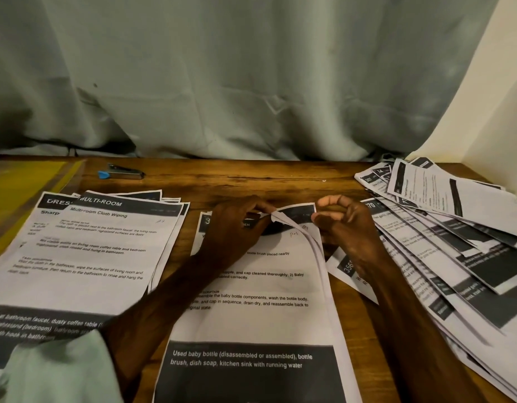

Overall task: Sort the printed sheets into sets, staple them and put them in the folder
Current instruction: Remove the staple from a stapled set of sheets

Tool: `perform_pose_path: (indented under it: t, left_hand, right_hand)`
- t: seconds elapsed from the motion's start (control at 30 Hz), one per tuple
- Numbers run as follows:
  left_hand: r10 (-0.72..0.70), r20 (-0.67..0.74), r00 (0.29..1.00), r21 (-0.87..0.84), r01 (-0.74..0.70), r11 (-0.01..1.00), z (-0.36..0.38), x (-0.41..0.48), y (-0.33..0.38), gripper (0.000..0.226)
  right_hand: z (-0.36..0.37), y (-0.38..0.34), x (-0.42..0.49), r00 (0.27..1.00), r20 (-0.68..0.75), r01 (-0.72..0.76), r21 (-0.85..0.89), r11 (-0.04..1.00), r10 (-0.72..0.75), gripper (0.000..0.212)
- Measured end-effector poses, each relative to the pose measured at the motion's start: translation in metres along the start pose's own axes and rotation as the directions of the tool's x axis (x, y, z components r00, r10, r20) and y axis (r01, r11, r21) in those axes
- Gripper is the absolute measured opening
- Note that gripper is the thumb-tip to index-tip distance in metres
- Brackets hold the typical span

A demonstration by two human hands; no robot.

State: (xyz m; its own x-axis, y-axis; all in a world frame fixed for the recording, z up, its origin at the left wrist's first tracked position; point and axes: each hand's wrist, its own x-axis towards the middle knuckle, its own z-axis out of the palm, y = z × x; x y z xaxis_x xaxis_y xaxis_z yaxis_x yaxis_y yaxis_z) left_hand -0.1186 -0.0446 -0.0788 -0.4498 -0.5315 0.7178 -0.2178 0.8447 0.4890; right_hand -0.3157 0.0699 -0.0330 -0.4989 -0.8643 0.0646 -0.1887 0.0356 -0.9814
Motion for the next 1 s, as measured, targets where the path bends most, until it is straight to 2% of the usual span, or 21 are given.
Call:
perform_pose_path:
  t: [0.1, 0.27, 0.33, 0.43, 0.5, 0.63, 0.73, 0.8, 0.87, 1.0]
  left_hand:
    - [-0.003, -0.019, 1.000, -0.054, 0.002, 0.999, -0.001, 0.002, 0.003, 0.011]
    - [-0.068, 0.000, 0.998, -0.073, 0.068, 0.995, -0.001, 0.002, 0.004, 0.007]
    - [-0.062, 0.001, 0.998, -0.058, 0.062, 0.996, -0.001, 0.002, 0.004, 0.011]
    - [-0.045, 0.016, 0.999, -0.066, 0.046, 0.997, -0.002, 0.001, 0.006, 0.006]
    - [-0.049, 0.041, 0.998, -0.089, 0.053, 0.995, -0.003, 0.002, 0.007, 0.008]
    - [-0.076, 0.094, 0.993, -0.090, 0.084, 0.992, -0.004, 0.003, 0.011, 0.016]
    - [-0.104, 0.107, 0.989, -0.024, 0.107, 0.994, -0.003, 0.002, 0.008, 0.018]
    - [-0.134, 0.126, 0.983, 0.017, 0.133, 0.991, -0.003, 0.004, 0.010, 0.015]
    - [-0.165, 0.133, 0.977, 0.052, 0.160, 0.986, -0.003, 0.005, 0.013, 0.022]
    - [-0.211, 0.114, 0.971, 0.143, 0.194, 0.971, 0.001, 0.004, 0.018, 0.036]
  right_hand:
    - [-0.001, 0.002, -0.001, 0.999, 0.041, 0.033, -0.058, 0.998, -0.031, 0.018]
    - [-0.002, 0.001, -0.004, 0.991, 0.131, 0.036, -0.086, 0.996, -0.025, 0.018]
    - [-0.001, 0.001, -0.003, 0.991, 0.132, 0.001, -0.084, 0.996, 0.010, 0.021]
    - [0.001, -0.004, -0.001, 0.991, 0.078, -0.112, -0.024, 0.993, 0.113, 0.036]
    - [-0.001, -0.004, -0.001, 0.989, 0.071, -0.130, 0.020, 0.991, 0.128, 0.034]
    - [-0.005, 0.002, -0.002, 0.989, 0.128, -0.073, -0.031, 0.997, 0.077, 0.018]
    - [-0.006, 0.007, 0.000, 0.993, 0.115, -0.003, -0.076, 0.997, 0.012, 0.011]
    - [-0.006, 0.007, 0.000, 0.990, 0.125, 0.085, -0.139, 0.987, -0.067, 0.012]
    - [-0.007, 0.006, -0.001, 0.977, 0.171, 0.159, -0.177, 0.971, -0.129, 0.013]
    - [-0.005, 0.003, -0.007, 0.934, 0.302, 0.238, -0.132, 0.962, -0.190, 0.025]
